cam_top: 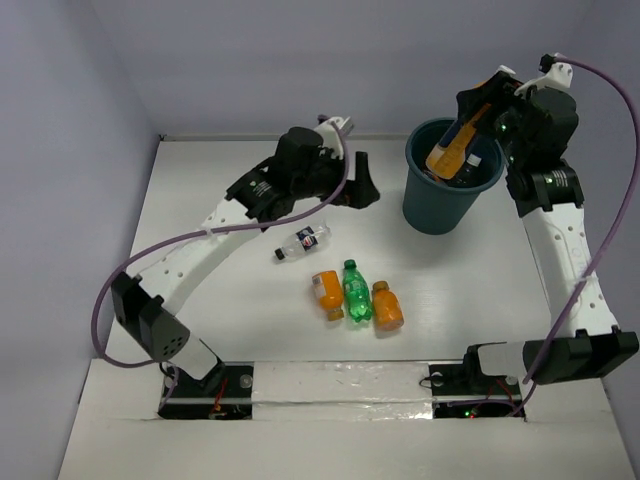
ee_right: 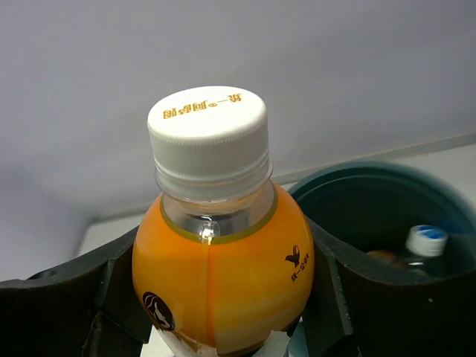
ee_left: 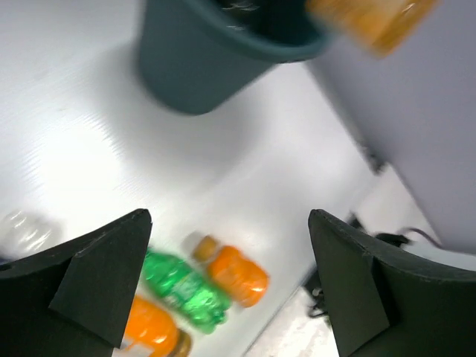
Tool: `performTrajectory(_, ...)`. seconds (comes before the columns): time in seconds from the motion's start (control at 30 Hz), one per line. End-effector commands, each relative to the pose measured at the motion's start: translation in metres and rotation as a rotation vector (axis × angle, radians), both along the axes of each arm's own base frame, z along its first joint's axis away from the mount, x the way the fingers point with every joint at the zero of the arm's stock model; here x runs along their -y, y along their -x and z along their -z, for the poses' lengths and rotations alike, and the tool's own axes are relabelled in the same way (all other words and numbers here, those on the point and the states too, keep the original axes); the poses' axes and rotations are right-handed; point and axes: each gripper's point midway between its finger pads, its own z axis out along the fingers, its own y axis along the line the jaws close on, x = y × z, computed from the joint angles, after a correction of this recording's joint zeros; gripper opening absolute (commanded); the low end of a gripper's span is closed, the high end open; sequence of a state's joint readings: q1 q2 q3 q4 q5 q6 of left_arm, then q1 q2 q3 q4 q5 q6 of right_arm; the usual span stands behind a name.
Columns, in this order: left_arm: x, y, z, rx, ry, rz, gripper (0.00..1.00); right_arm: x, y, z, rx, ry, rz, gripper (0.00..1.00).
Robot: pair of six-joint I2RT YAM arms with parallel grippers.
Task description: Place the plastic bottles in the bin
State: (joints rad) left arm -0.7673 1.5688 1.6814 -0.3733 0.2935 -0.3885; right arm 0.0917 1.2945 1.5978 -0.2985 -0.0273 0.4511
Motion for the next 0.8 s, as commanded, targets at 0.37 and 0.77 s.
performTrajectory(0.37, -0.108, 0.025, 0.165, -0.259, -0.304, -0.348, 0.89, 0.09, -0.077, 0.053, -0.141, 0.162, 0.483, 0.78)
performTrajectory(0.77, -0.123, -0.04, 0.156, -0.029, -0.452, -0.373, 0.94, 0.05, -0.017, 0.032, -0.109, 0.075, 0.25, 0.77)
